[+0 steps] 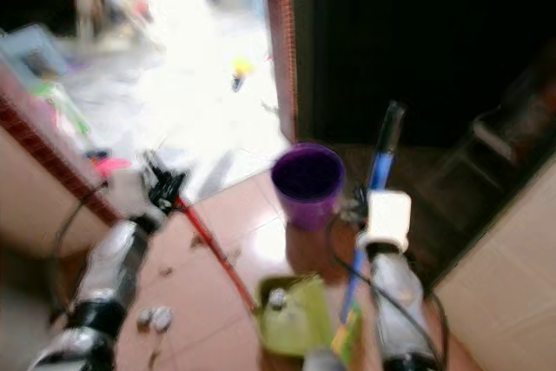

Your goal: Sweep floor

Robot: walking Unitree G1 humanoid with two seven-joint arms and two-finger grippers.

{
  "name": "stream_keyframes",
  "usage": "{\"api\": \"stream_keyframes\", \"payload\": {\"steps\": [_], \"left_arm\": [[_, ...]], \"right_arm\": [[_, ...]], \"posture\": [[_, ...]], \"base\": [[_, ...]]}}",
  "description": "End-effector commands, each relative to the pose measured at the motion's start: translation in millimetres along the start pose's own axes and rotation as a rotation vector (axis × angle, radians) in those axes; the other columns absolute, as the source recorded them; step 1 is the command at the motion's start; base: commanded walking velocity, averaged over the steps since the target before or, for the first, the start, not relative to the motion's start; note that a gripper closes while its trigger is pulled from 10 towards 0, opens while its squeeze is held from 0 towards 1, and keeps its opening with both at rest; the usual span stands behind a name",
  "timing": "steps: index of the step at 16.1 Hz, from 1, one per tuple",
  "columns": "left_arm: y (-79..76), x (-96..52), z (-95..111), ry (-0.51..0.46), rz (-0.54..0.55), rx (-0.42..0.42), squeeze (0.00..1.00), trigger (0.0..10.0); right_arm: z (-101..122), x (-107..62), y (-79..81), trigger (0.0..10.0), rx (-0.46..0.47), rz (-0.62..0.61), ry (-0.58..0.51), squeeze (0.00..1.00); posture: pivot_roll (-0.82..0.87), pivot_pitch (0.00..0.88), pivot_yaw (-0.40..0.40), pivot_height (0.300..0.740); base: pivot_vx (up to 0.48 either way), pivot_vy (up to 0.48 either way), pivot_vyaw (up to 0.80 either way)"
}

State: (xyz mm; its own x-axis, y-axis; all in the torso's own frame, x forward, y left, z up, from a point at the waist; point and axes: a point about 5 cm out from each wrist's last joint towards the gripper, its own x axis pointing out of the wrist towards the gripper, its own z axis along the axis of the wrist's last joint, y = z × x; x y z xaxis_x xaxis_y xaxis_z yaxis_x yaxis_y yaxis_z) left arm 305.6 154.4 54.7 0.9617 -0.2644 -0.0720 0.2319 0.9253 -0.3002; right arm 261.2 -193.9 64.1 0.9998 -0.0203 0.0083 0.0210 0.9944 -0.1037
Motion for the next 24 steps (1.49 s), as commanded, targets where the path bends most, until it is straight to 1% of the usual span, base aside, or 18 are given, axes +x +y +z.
{"api": "stream_keyframes", "payload": {"steps": [1, 2, 4, 5, 6, 8, 9, 10, 12, 13, 14, 16, 18, 20, 21, 22, 23, 24], "left_arm": [[10.6, -0.5, 17.5, -0.077, 0.037, -0.013, 0.0, 10.0], [11.3, -1.2, 17.5, -0.078, 0.062, -0.001, 0.0, 10.0], [19.0, -5.5, 13.7, -0.036, 0.156, 0.088, 0.0, 10.0], [22.5, -7.3, 14.0, -0.034, 0.177, 0.111, 0.0, 10.0], [33.6, -14.2, 15.1, -0.025, 0.226, 0.15, 0.0, 10.0], [42.9, -26.3, 18.3, -0.045, 0.254, 0.181, 0.0, 10.0], [40.6, -30.7, 16.5, -0.053, 0.236, 0.185, 0.0, 10.0], [35.2, -33.0, 15.7, -0.073, 0.216, 0.235, 0.0, 10.0], [30.2, -35.9, 10.6, -0.059, 0.22, 0.209, 0.0, 10.0], [29.2, -39.0, 10.2, -0.07, 0.227, 0.23, 0.0, 10.0], [25.9, -44.3, 8.9, -0.079, 0.249, 0.217, 0.0, 10.0], [23.2, -45.8, 6.4, -0.072, 0.26, 0.22, 0.0, 10.0], [25.0, -33.9, 17.5, -0.076, 0.222, 0.209, 0.0, 10.0], [26.5, -23.7, 37.0, -0.125, 0.179, 0.232, 0.0, 10.0], [35.7, -24.1, 39.5, -0.136, 0.219, 0.209, 0.0, 10.0], [38.9, -24.3, 39.0, -0.133, 0.227, 0.141, 0.0, 10.0], [37.4, -23.1, 37.3, -0.124, 0.193, 0.1, 0.0, 10.0], [34.0, -21.0, 36.2, -0.133, 0.165, 0.046, 0.0, 10.0]], "right_arm": [[12.7, 7.8, 12.5, 10.0, 0.007, 0.045, -0.054, 0.0], [13.4, 8.9, 12.7, 10.0, 0.01, 0.052, -0.054, 0.0], [14.2, 11.6, 13.5, 10.0, 0.008, 0.076, -0.052, 0.0], [14.3, 12.5, 13.7, 10.0, 0.008, 0.083, -0.052, 0.0], [14.3, 15.4, 15.3, 10.0, 0.007, 0.106, -0.047, 0.0], [16.2, 22.1, 22.3, 10.0, 0.002, 0.154, -0.047, 0.0], [17.8, 25.7, 25.7, 10.0, 0.006, 0.173, -0.048, 0.0], [18.4, 28.3, 28.1, 10.0, 0.006, 0.186, -0.046, 0.0], [18.4, 30.4, 30.4, 10.0, 0.006, 0.209, -0.044, 0.0], [18.0, 31.6, 33.1, 10.0, 0.005, 0.226, -0.04, 0.0], [17.9, 29.8, 32.4, 10.0, 0.006, 0.234, -0.046, 0.0], [10.8, 28.3, 27.8, 10.0, 0.004, 0.207, -0.031, 0.0], [21.3, 41.8, 29.8, 10.0, 0.02, 0.18, -0.061, 0.0], [40.1, 55.9, 27.8, 10.0, 0.013, 0.176, -0.122, 0.0], [35.4, 56.0, 18.4, 10.0, 0.004, 0.148, -0.107, 0.0], [32.4, 54.3, 11.9, 10.0, 0.005, 0.123, -0.096, 0.0], [30.8, 50.8, 8.0, 10.0, 0.0, 0.116, -0.1, 0.0], [23.4, 44.4, 5.2, 10.0, -0.003, 0.109, -0.083, 0.0]], "posture": [[-0.15, 0.0, 0.087, 0.74], [-0.14, 0.0, 0.077, 0.74], [-0.13, 0.0, 0.06, 0.74], [-0.12, 0.0, 0.046, 0.74], [-0.11, 0.0, 0.031, 0.74], [-0.07, 0.0, -0.014, 0.74], [-0.04, 0.0, -0.038, 0.74], [-0.03, 0.0, -0.06, 0.74], [0.0, 0.0, -0.084, 0.74], [0.0, 0.0, -0.092, 0.74], [0.0, 0.0, -0.087, 0.74], [-0.02, 0.0, -0.037, 0.74], [-0.02, 0.0, -0.026, 0.74], [-0.02, 0.0, -0.033, 0.74], [-0.04, 0.0, -0.02, 0.74], [-0.05, 0.0, -0.019, 0.74], [-0.05, 0.0, -0.02, 0.74], [-0.05, 0.0, -0.019, 0.74]], "base": [[0.307, 0.371, 0.0], [0.0, 0.0, 0.0], [0.0, 0.0, 0.0], [0.0, 0.0, 0.0], [0.0, 0.0, 0.0], [0.0, 0.0, 0.0], [0.0, 0.0, 0.0], [0.0, 0.0, 0.0], [0.0, 0.0, 0.0], [0.0, 0.0, 0.0], [0.0, 0.0, 0.0], [0.0, 0.0, 0.0], [0.0, 0.0, 0.0], [0.0, 0.0, 0.0], [0.0, 0.0, 0.0], [0.0, 0.0, 0.0], [0.0, 0.0, 0.0], [0.0, 0.0, 0.0]]}}
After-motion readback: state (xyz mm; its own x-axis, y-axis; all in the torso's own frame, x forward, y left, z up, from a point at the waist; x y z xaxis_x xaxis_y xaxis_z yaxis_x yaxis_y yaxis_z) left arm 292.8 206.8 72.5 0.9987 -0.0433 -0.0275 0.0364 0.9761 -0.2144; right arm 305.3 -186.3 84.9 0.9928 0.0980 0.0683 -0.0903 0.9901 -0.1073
